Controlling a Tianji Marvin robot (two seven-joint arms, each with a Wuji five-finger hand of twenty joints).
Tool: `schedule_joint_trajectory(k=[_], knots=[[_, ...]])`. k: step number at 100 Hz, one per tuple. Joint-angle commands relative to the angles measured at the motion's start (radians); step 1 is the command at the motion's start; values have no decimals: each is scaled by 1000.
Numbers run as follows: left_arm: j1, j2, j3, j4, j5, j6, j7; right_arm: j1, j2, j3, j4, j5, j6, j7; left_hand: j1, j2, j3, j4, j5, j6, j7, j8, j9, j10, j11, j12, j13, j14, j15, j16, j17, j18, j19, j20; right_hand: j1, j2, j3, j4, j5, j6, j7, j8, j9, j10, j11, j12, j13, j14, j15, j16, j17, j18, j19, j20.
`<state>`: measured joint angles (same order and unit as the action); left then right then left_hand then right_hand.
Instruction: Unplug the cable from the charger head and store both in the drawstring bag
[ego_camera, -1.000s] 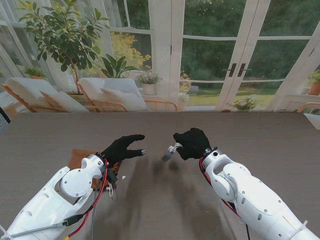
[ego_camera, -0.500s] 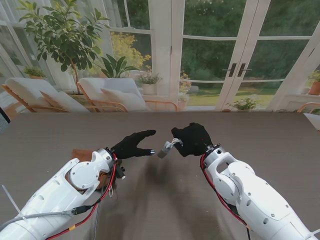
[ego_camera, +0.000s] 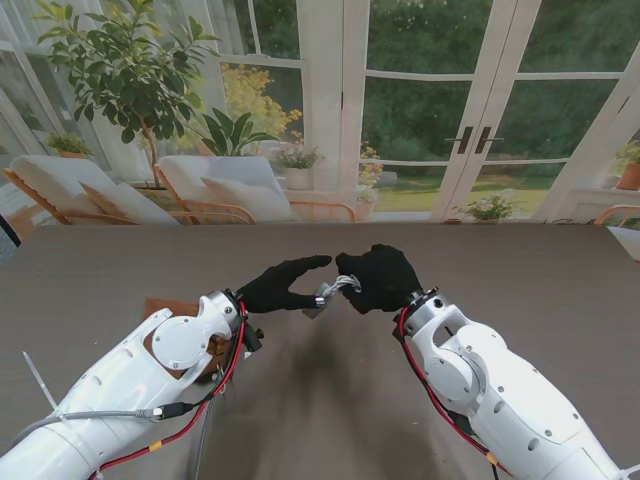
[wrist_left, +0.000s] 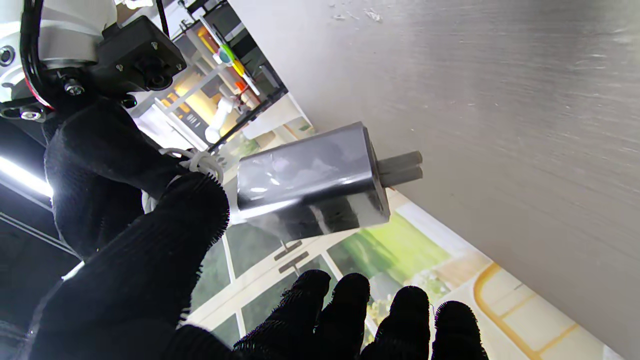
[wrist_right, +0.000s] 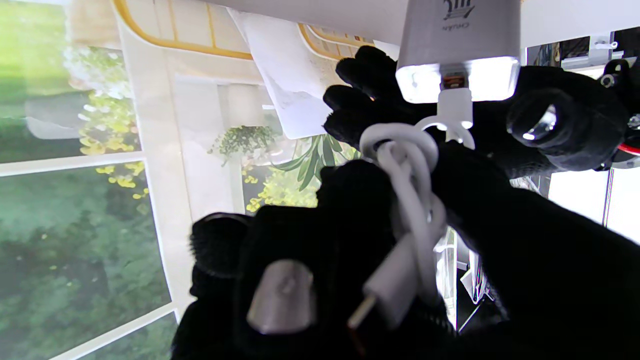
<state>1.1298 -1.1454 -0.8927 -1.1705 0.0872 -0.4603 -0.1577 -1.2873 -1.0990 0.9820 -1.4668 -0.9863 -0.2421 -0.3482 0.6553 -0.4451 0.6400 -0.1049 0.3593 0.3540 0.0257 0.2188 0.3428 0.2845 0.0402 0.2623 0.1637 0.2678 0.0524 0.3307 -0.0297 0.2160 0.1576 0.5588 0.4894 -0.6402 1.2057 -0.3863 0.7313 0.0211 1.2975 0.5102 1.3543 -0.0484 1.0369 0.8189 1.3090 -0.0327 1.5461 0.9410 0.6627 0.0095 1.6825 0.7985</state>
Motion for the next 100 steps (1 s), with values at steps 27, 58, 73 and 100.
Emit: schedule_joint_trajectory(k=[27, 58, 73, 100], knots=[[-37, -10, 49, 34, -30, -24, -63, 6, -9, -5, -16, -3, -3, 1, 2, -83, 46, 1, 125, 19, 64, 38, 130, 23, 48, 67, 161, 52, 120, 91, 107, 20, 68, 69, 43, 74, 81, 14, -40, -56, 49, 19, 93, 50, -15, -7, 14, -164, 3, -6, 482, -44, 7, 23], [-54, -45, 86, 97, -39, -68, 13, 5, -10, -6, -12, 7, 2, 3, 121, -9, 107, 9, 309, 0, 249, 256, 330, 69, 259, 456, 334, 118, 599, 414, 123, 85, 542, 380, 46, 77, 78, 14, -44, -56, 51, 19, 93, 49, -20, -6, 14, -164, 1, -7, 481, -43, 4, 24], [-43, -61, 85, 107, -50, -64, 52, 4, -12, -6, -8, 17, 10, 4, 373, 35, -116, -21, 307, -53, 638, 474, 412, 75, 460, 877, 434, 140, 889, 532, 97, 96, 973, 220, 48, 67, 82, 15, -38, -53, 51, 16, 93, 49, -22, -5, 14, -164, 1, -8, 481, -41, 5, 25], [-31, -84, 81, 133, -40, -75, 125, 10, -14, -9, 9, 25, 30, 5, 534, 93, -162, -22, 323, -64, 958, 473, 678, 72, 632, 1002, 770, 144, 1235, 587, 354, 217, 1196, 250, 50, 54, 94, 15, -26, -45, 47, 7, 95, 50, -21, -5, 14, -167, 3, -6, 484, -37, 15, 32]])
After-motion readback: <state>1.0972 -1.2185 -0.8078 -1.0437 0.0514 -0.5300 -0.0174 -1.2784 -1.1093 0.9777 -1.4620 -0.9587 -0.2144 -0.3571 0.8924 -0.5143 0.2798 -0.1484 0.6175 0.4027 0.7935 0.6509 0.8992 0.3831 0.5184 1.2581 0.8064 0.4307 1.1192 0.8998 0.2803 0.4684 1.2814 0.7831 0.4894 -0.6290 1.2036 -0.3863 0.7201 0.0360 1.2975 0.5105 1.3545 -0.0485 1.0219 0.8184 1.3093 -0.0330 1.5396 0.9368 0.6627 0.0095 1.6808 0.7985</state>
